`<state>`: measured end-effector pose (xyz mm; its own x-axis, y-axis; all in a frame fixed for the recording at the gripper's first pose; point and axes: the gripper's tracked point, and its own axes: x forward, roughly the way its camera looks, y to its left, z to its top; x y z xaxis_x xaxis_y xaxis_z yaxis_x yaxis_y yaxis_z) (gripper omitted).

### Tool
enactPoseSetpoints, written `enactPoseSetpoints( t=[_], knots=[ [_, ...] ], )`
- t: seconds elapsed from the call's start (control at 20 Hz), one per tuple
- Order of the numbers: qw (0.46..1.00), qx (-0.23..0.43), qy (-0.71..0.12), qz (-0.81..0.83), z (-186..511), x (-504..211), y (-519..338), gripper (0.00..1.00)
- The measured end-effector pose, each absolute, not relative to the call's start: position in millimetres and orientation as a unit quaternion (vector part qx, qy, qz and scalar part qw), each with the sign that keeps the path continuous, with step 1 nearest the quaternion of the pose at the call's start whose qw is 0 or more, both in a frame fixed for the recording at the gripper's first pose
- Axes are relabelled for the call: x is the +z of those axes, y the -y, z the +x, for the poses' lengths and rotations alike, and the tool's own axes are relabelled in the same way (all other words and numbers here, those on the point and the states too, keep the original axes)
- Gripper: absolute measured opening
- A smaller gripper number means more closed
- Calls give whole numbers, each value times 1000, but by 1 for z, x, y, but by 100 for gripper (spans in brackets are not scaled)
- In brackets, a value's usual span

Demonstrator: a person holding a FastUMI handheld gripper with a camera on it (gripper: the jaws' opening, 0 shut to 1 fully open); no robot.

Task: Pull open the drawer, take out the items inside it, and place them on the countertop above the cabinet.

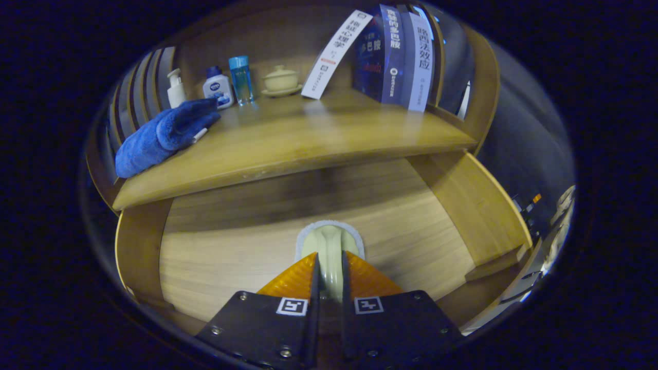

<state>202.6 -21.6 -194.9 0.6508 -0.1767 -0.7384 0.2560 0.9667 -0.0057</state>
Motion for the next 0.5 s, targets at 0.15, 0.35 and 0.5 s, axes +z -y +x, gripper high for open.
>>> enactPoseSetpoints(
  t=[0.15,0.35,0.5],
  knots=[
    [928,-121,-347,55,203,-154,23,19],
    [956,-115,-269,33,214,-87,18,19],
    [969,-105,-220,23,234,-42,10,19]
  ],
)
